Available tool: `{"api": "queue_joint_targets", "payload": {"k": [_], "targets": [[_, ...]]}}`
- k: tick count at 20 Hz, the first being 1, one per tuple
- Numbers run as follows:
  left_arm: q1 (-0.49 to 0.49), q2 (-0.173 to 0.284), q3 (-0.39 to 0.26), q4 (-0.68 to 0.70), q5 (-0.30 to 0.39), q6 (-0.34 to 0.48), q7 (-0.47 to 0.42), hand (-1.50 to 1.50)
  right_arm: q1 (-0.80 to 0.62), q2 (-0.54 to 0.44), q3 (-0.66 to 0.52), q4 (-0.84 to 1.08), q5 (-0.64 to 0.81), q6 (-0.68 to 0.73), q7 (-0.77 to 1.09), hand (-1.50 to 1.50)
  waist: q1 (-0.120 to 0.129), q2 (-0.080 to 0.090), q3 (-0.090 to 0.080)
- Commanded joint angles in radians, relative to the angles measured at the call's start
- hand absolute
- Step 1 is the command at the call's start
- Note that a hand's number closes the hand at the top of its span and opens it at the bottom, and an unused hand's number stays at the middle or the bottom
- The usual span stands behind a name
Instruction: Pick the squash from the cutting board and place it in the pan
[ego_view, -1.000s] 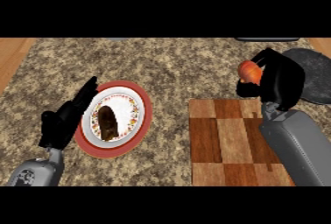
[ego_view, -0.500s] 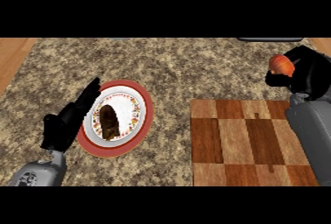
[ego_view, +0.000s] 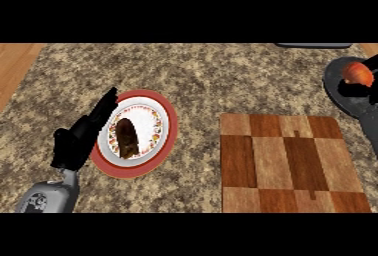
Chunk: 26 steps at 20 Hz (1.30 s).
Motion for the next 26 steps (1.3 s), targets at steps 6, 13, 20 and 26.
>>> {"api": "queue_joint_targets", "payload": {"k": [6, 13, 20, 26], "targets": [[-0.025, -0.011, -0.005, 0.008, -0.015, -0.017, 0.001, 0.0, -0.121, -0.072, -0.121, 0.304, -0.071, -0.05, -0.253, 1.5, 0.014, 0.005, 0.001], [-0.031, -0.004, 0.016, 0.027, 0.004, -0.032, -0.013, 0.0, -0.07, -0.158, -0.217, 0.435, -0.144, 0.018, -0.184, 1.5, 0.024, 0.019, 0.002], [-0.058, -0.031, -0.009, 0.007, -0.009, -0.02, 0.014, 0.0, -0.096, -0.192, -0.241, 0.458, -0.178, 0.2, -0.272, -1.5, 0.041, 0.024, 0.008], [-0.072, -0.025, 0.001, 0.022, -0.013, -0.02, 0.015, 0.0, -0.094, -0.168, -0.384, 0.392, -0.329, 0.225, -0.44, -1.5, 0.026, 0.023, 0.011]]}}
